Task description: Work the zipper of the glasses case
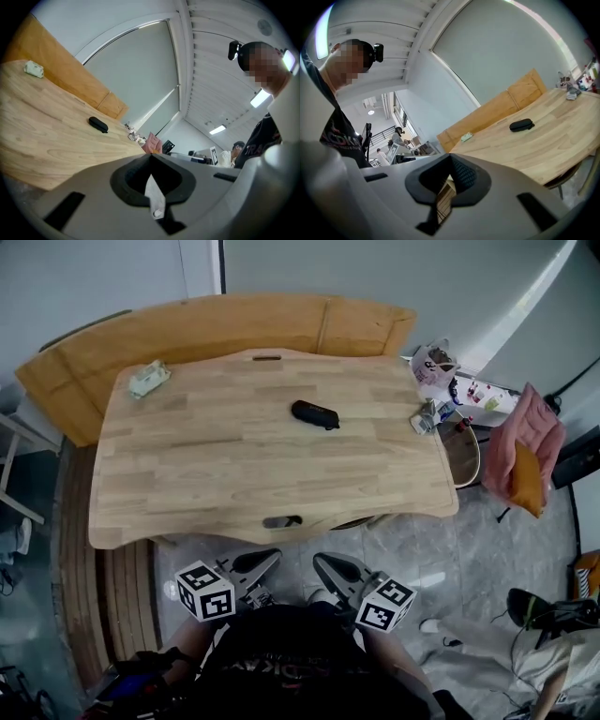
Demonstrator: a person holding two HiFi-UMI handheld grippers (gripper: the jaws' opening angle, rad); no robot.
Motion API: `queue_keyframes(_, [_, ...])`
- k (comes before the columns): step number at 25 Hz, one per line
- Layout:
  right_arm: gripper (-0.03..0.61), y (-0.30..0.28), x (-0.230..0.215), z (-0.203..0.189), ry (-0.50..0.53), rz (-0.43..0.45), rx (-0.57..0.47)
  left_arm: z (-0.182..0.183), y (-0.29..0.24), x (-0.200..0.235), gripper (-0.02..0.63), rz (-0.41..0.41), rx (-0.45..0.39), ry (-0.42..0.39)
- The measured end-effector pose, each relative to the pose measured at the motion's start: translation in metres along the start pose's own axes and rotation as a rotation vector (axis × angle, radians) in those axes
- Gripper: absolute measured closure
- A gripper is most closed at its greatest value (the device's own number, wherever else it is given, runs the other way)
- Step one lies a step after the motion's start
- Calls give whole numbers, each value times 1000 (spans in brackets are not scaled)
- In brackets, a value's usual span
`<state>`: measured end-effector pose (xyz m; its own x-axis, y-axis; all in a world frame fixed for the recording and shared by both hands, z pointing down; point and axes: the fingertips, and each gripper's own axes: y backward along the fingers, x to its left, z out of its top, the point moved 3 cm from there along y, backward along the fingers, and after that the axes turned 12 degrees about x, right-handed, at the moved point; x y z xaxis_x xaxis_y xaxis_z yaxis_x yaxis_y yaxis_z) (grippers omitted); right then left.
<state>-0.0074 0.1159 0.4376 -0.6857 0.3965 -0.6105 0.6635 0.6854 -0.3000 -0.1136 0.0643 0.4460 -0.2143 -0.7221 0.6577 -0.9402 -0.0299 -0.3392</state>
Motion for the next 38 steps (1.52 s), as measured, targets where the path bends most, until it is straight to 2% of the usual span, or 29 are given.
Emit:
queue_keyframes(10, [565, -14, -22, 24, 45, 23, 40, -6, 9, 14, 611, 68, -67, 57])
queue_keyframes(15, [566, -18, -53, 47, 47, 47, 61, 15, 1, 23, 611, 124, -109, 63])
queue_keyframes(20, [565, -17, -93, 79, 100, 57, 95, 44, -27, 28, 611, 182, -145, 44])
queue_keyframes(27, [565, -25, -168, 117, 206, -8, 163, 80, -56, 40, 611, 269, -172, 21])
queue_keyframes(32, [565, -43, -224, 135, 261, -75, 246, 96, -70, 52, 611, 323, -211, 57])
queue_keyframes(38, [565, -71, -286, 160, 340, -131, 326, 100, -84, 65, 611, 376, -226, 129])
